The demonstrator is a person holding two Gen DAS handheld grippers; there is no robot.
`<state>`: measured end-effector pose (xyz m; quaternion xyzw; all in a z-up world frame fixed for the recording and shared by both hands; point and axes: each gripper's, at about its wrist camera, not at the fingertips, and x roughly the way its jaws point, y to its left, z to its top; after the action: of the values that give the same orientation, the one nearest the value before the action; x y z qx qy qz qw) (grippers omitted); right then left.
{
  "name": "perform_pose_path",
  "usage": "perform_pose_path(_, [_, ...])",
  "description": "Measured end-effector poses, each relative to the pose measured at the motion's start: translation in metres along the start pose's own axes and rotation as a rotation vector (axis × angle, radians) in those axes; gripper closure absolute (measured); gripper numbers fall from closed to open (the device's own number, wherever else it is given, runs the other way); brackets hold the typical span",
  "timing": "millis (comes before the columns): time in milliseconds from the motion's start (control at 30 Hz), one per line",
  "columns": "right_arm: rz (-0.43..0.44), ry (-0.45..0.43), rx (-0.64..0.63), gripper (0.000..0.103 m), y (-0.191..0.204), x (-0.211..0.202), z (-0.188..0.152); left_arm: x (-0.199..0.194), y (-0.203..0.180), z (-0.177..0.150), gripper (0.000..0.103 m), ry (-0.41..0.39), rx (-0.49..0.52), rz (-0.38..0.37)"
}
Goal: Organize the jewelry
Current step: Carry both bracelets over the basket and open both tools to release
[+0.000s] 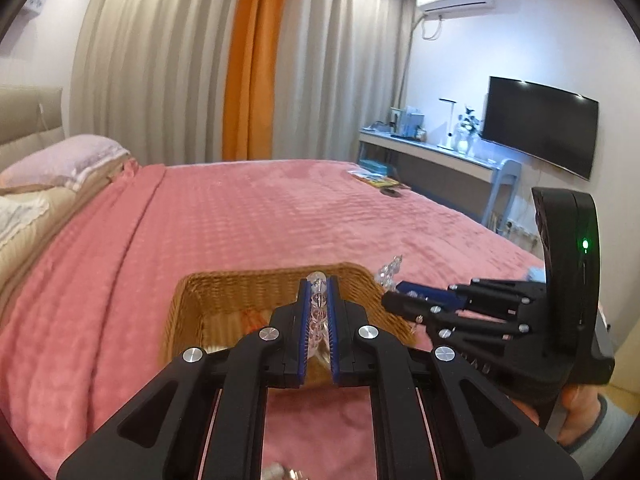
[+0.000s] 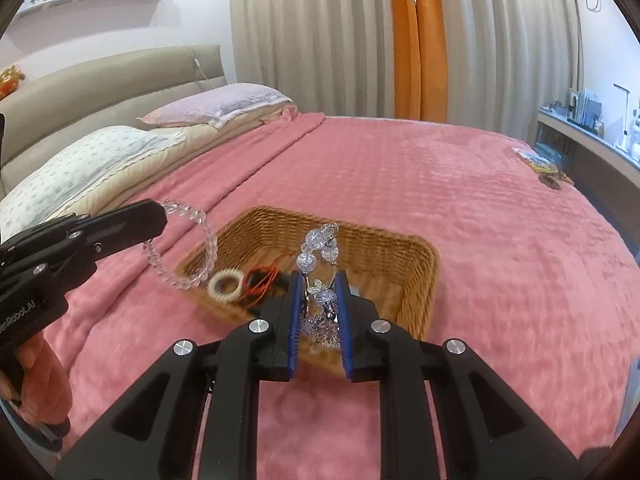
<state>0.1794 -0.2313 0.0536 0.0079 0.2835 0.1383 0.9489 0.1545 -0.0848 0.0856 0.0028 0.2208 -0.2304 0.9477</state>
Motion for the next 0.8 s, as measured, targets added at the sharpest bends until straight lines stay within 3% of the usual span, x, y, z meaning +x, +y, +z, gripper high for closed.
perform_pose_path(300, [0.008, 0.136, 0.048, 0.089, -0.017, 0.092, -0.001, 0.078, 0.054, -0.025, 0.097, 0.067, -0.134, 0.008])
perform_pose_path(533, [0.014, 0.216, 0.076, 0.087, -0.021, 0.115, -0.012, 0.101, 0.078, -0.041, 0.096, 0.156, -0.202, -0.012])
perform_pose_path(567, [0.02, 0.219, 0.084, 0.084, -0.022, 0.115, -0.012, 0.1, 0.08, -0.042, 0.094, 0.16, -0.211, -0.022])
perform_pose_path(633, [0.013, 0.207, 0.089, 0.073, -0.023, 0.11, -0.012, 0.094, 0.082, -0.042, 0.077, 0.161, -0.223, -0.031])
perform_pose_path(667, [0.003, 0.192, 0.088, 0.058, -0.024, 0.106, -0.011, 0.091, 0.083, -0.041, 0.062, 0.155, -0.223, -0.029])
perform_pose_path(700, [0.001, 0.177, 0.085, 0.051, -0.024, 0.101, -0.012, 0.085, 0.083, -0.04, 0.057, 0.141, -0.221, -0.027])
perform_pose_path(800, [0.006, 0.156, 0.077, 0.051, -0.021, 0.085, -0.012, 0.065, 0.08, -0.037, 0.056, 0.118, -0.213, -0.038])
